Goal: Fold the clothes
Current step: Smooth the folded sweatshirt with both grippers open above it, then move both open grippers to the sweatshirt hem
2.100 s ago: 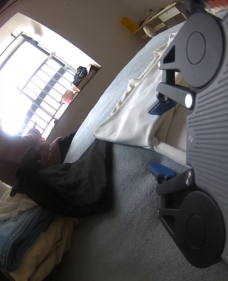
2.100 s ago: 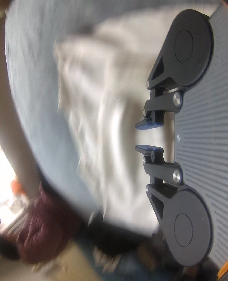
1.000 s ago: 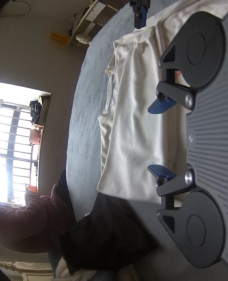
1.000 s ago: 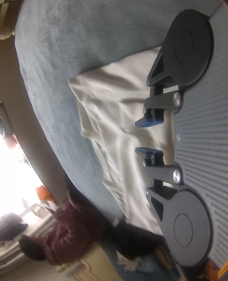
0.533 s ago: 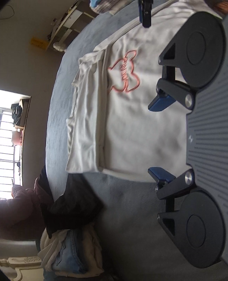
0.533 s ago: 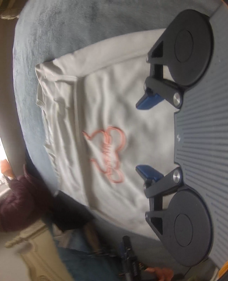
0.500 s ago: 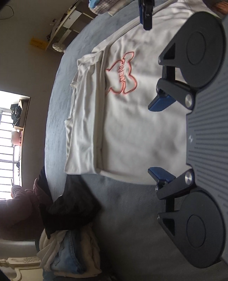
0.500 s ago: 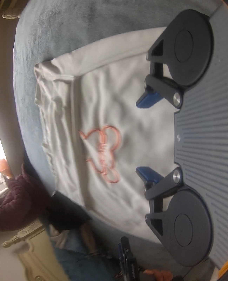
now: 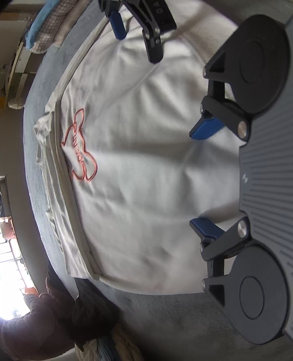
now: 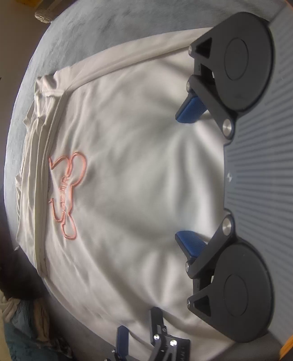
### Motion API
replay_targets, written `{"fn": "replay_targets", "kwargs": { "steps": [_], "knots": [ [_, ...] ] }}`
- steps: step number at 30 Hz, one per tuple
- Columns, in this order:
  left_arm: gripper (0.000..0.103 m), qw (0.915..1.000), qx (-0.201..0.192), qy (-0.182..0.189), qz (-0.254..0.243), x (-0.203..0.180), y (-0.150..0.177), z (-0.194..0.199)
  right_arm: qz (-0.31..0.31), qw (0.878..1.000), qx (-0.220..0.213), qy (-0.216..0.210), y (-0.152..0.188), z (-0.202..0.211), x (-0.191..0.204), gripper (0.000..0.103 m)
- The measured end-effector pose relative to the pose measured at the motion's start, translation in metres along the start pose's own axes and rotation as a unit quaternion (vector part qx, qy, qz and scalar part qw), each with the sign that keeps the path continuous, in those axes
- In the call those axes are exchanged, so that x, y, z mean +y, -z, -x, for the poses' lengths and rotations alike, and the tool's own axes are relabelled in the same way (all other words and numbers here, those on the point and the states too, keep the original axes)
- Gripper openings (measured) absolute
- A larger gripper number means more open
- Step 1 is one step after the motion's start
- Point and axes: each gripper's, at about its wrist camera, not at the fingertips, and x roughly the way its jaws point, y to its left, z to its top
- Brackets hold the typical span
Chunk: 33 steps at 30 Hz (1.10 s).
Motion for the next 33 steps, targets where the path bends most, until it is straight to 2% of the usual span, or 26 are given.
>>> {"fn": "replay_targets", "kwargs": {
  "steps": [5,7,9,14,17,21,24,26,29,33],
  "knots": [
    [0.081,0.9999,0.012,0.006,-0.003,-0.001,0.005,0.005,-0.012,0.999,0.028,0.011,0.022,0.024,-0.015,0.102],
    [0.081,0.9998,0.014,0.011,0.006,0.002,0.005,0.008,0.001,0.998,0.036,0.042,0.018,0.03,-0.014,0.102],
    [0.081,0.9996,0.011,0.016,0.02,0.006,0.004,0.013,0.023,0.998,0.01,0.056,0.007,0.038,-0.008,0.102],
    [0.081,0.9986,-0.009,0.002,0.053,0.021,0.0,0.023,0.065,0.996,-0.057,0.032,-0.039,0.037,0.02,0.102],
    [0.081,0.9972,-0.013,-0.007,0.074,0.03,-0.001,0.025,0.086,0.993,-0.076,0.016,-0.06,0.017,0.043,0.102],
    [0.08,0.9958,-0.003,-0.016,0.09,0.038,0.001,0.02,0.1,0.991,-0.084,-0.027,-0.079,-0.009,0.068,0.102],
    [0.08,0.9955,0.005,-0.013,0.093,0.04,0.003,0.016,0.112,0.989,-0.081,-0.057,-0.075,-0.022,0.079,0.102],
    [0.08,0.9956,0.01,-0.012,0.092,0.039,0.004,0.012,0.114,0.99,-0.061,-0.053,-0.065,-0.031,0.077,0.102],
    [0.08,0.9954,0.017,-0.009,0.094,0.039,0.004,0.007,0.079,0.994,-0.044,-0.057,-0.043,-0.033,0.055,0.102],
    [0.081,0.9947,0.02,-0.005,0.101,0.041,0.005,0.002,0.038,0.996,-0.049,-0.062,-0.016,-0.013,0.022,0.102]
  ]
}}
